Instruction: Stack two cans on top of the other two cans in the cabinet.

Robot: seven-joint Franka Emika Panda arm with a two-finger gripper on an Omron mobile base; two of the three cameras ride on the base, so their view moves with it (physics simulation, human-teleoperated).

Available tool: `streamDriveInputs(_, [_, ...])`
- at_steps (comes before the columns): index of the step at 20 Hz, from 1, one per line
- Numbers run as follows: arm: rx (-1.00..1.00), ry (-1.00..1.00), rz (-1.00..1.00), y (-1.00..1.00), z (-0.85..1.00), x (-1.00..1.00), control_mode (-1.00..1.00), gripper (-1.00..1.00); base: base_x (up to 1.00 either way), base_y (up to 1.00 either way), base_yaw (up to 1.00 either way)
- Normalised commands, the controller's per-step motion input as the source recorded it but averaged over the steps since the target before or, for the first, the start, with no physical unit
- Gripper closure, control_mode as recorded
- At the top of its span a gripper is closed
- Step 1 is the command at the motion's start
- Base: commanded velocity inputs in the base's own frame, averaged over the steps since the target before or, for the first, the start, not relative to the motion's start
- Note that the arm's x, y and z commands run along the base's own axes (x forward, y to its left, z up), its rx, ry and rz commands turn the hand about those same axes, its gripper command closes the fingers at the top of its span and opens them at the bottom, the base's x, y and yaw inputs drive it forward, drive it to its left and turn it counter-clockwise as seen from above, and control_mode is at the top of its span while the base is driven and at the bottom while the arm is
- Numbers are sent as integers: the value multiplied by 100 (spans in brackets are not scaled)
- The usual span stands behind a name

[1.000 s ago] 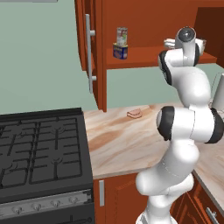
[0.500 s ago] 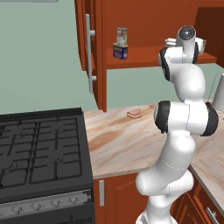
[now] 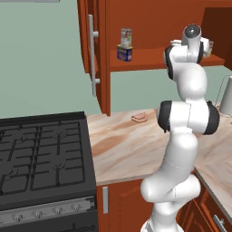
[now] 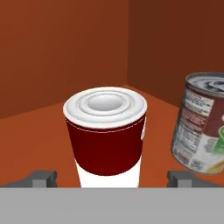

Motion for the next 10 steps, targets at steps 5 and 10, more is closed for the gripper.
streamDriveInputs(5, [0, 0, 0, -6, -7, 20, -100, -100, 0, 0, 0])
streamDriveInputs(10, [0, 0, 0, -6, -10, 19, -100, -100, 0, 0, 0])
